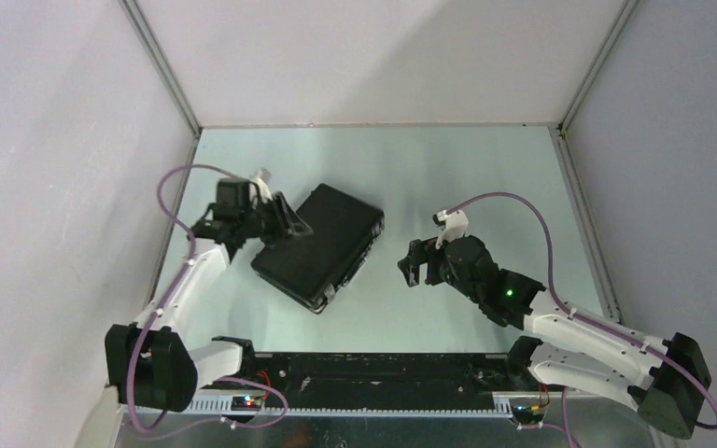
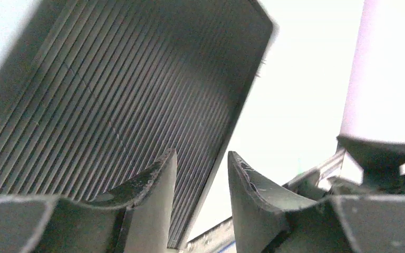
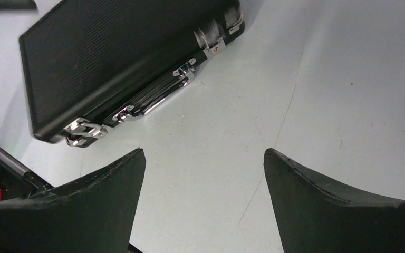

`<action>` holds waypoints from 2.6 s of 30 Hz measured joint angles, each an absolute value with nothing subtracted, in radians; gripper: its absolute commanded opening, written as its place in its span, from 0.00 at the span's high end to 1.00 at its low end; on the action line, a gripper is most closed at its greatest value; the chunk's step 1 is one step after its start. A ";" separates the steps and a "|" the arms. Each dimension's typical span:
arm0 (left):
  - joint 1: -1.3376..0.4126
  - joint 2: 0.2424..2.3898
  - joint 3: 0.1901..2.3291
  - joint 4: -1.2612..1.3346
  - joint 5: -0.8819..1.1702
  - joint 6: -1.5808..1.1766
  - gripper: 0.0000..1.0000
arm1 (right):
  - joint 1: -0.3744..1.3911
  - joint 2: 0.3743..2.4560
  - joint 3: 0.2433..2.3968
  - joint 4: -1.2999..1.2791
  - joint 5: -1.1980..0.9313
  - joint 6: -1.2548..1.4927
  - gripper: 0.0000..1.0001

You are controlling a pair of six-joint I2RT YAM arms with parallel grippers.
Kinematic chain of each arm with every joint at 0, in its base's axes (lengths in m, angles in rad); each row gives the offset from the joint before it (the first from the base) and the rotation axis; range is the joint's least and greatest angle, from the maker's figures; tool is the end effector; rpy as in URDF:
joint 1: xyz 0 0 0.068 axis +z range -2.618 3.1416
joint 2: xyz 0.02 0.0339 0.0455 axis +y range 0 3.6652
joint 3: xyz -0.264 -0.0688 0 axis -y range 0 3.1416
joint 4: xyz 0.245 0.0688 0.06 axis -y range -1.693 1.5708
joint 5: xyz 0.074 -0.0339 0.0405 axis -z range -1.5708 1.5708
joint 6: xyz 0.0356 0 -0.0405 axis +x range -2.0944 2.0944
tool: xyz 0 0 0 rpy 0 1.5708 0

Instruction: Pack up texas hold em set

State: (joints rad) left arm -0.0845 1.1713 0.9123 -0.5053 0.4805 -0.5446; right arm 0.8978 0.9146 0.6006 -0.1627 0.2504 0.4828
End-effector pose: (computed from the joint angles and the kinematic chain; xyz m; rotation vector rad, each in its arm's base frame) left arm 0.2435 -0.0371 0.2789 -0.3002 2.3717 -0.8678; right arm 0.1359 0.1563 0.2543 -0.2725 2.0686 0.6049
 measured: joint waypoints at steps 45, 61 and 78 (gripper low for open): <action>-0.285 0.743 0.624 -0.588 0.316 -0.577 0.20 | 1.068 1.736 0.673 0.749 -0.252 0.761 0.22; -0.280 0.749 0.638 -0.587 0.316 -0.568 0.20 | 1.076 1.715 0.703 0.636 -0.110 0.742 0.09; -0.280 0.752 0.638 -0.587 0.317 -0.568 0.20 | 1.050 1.785 0.704 0.785 -0.217 0.840 0.17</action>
State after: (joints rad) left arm -0.2802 0.7525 0.6380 -0.5869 0.3172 -0.5678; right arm 1.0504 1.7847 0.7040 0.7849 -0.2169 0.8402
